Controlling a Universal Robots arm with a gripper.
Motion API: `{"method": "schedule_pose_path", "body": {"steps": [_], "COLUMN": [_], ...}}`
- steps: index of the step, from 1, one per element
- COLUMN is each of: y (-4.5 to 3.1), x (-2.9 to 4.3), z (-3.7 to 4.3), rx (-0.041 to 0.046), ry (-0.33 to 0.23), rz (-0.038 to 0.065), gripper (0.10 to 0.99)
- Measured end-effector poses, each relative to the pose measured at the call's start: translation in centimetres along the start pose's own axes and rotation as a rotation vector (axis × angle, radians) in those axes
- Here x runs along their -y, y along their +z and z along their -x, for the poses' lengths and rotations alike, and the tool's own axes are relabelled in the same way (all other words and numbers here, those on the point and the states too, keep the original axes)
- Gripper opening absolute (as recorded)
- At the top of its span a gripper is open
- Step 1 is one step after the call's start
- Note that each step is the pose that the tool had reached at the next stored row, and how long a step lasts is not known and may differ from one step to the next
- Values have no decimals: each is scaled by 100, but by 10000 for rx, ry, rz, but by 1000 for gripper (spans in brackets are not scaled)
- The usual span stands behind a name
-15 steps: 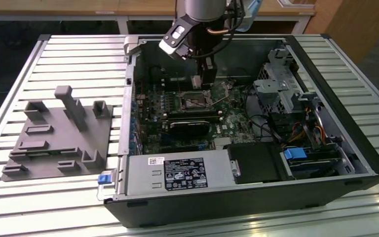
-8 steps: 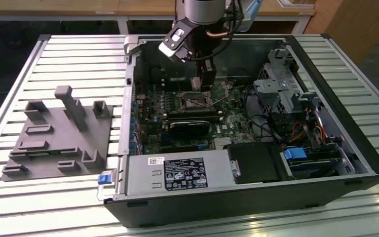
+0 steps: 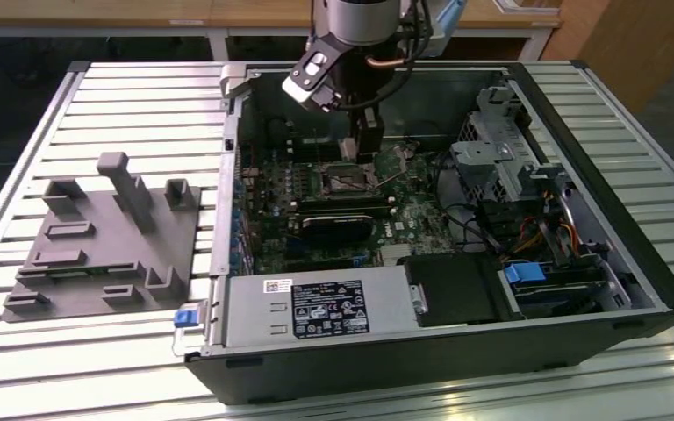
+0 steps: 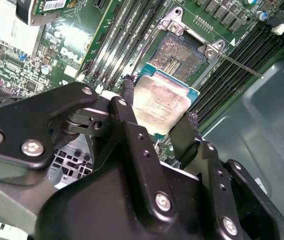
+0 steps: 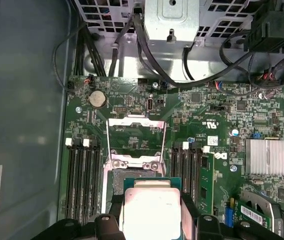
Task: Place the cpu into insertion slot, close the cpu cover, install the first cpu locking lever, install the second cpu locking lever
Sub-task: 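Place the cpu into insertion slot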
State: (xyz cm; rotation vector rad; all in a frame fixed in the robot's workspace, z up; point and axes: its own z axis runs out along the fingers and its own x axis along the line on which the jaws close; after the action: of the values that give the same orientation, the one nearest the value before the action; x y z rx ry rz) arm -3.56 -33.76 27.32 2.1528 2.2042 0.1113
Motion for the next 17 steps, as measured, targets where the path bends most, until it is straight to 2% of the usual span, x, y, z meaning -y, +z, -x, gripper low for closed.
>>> {"method": "schedule_pose_path", "body": {"steps": [7,13,17], "y": [51,152,190], "x": [5,17,21], "z": [1,-1,-10], "rx": [2,9,16], "ry": [0,0,1], "rz": [-1,0,-1], "gripper": [537,537,537]}}
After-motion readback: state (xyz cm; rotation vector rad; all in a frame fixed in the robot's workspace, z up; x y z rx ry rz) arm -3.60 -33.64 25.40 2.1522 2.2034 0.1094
